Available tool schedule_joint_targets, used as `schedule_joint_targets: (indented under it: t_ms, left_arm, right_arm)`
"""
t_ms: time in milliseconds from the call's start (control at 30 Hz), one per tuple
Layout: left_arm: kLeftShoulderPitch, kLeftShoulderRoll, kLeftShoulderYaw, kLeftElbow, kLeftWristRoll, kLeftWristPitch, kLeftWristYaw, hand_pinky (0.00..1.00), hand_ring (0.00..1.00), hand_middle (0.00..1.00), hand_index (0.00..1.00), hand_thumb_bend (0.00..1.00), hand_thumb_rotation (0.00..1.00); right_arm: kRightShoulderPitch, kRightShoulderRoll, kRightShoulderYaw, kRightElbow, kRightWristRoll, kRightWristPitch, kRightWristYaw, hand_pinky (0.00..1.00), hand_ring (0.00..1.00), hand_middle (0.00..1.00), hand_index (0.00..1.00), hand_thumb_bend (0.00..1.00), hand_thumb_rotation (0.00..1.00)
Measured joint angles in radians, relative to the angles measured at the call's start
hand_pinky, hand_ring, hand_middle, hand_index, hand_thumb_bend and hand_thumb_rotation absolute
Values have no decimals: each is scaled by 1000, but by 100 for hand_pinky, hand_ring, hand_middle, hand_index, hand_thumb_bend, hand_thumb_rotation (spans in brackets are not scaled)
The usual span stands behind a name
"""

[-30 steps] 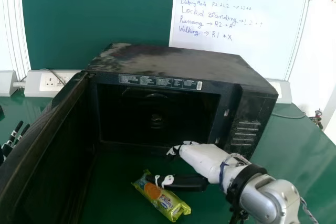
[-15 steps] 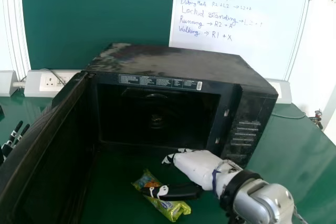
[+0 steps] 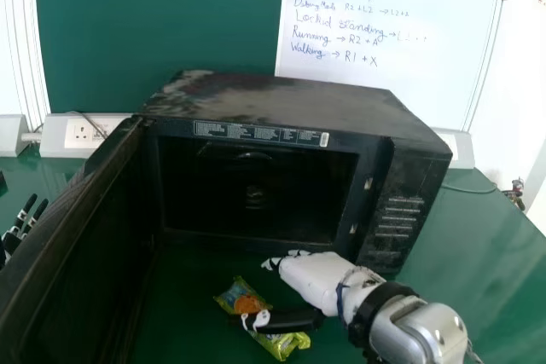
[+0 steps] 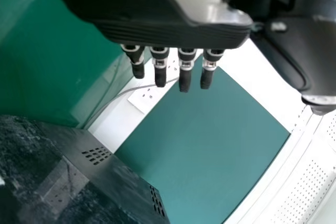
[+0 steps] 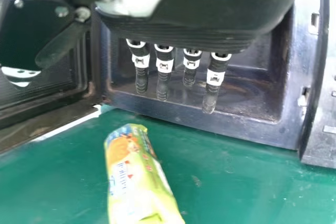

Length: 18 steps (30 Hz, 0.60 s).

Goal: Put biscuit inside oven

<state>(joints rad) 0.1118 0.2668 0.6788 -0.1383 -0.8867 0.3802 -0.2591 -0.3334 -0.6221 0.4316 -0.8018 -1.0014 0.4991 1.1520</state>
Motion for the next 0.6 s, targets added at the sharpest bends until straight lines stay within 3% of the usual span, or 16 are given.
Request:
schedule_joint_targets:
  t_ms: [200,300,467,600]
  left_arm:
    - [0,0,0,0,-1,3,1,87,92,94,99,85,23]
    - [0,0,0,0,-1,4,1,87,92,94,99,85,24]
    - [0,0,0,0,0,4,-1,88,93,95,100,86,24]
    - [0,0,0,0,0,4,-1,88,93,95,100,85,24]
  right_arm:
    - [8,57,7,56,-66,-36,25,78,86,89,89,100,43]
    - [14,81,7,94,-83,-57,27,73,82,86,87,100,40]
    - [30,112,7,158,-105,-90,26,56,66,75,83,100,34]
    - [32,125,7,196,-117,-117,26,50,61,70,78,100,30]
